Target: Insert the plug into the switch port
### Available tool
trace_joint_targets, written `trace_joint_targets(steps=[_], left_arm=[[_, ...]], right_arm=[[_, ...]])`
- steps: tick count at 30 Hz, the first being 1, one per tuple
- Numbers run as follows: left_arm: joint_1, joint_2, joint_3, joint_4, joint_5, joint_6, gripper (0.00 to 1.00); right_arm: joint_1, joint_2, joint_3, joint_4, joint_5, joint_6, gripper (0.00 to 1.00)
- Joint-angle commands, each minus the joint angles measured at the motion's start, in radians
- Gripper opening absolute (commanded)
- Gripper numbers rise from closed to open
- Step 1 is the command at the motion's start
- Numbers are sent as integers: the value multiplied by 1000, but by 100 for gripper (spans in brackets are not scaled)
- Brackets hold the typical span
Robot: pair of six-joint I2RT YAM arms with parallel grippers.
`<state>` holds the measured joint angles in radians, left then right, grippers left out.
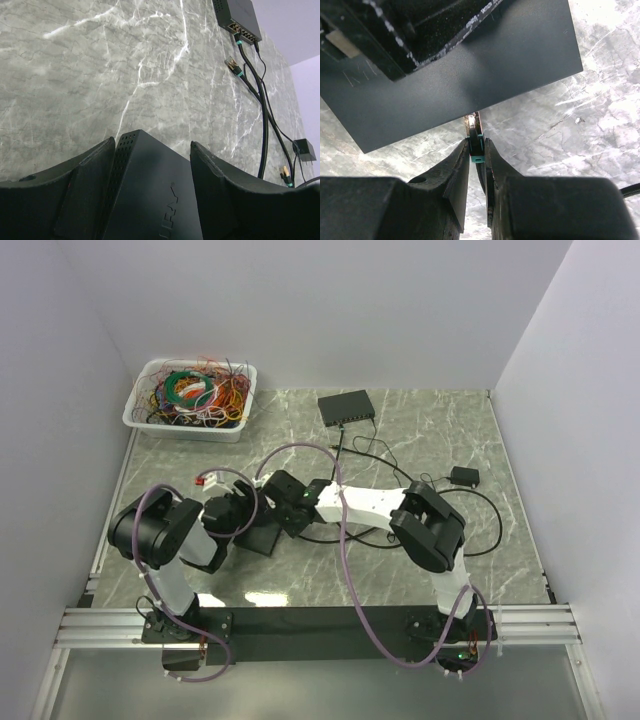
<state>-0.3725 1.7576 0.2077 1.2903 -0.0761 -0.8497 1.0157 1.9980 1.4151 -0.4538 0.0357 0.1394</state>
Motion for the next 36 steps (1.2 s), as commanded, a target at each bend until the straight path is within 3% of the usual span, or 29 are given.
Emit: trace_joint_targets(steps=[1, 12, 21, 36], left_arm=[[-89, 36, -22, -210, 160, -40, 68], [-124, 83, 10, -226, 191, -38, 67], [-146, 141, 39, -177, 312, 1, 66], [-223, 154, 91, -236, 335, 41, 65]], right_arm=[[-6, 7, 122, 340, 26, 12, 0], [-49, -41, 19, 544, -80, -17, 0], [-78, -113, -143, 786, -192, -52, 0], [-85, -99, 27, 701, -155, -63, 0]])
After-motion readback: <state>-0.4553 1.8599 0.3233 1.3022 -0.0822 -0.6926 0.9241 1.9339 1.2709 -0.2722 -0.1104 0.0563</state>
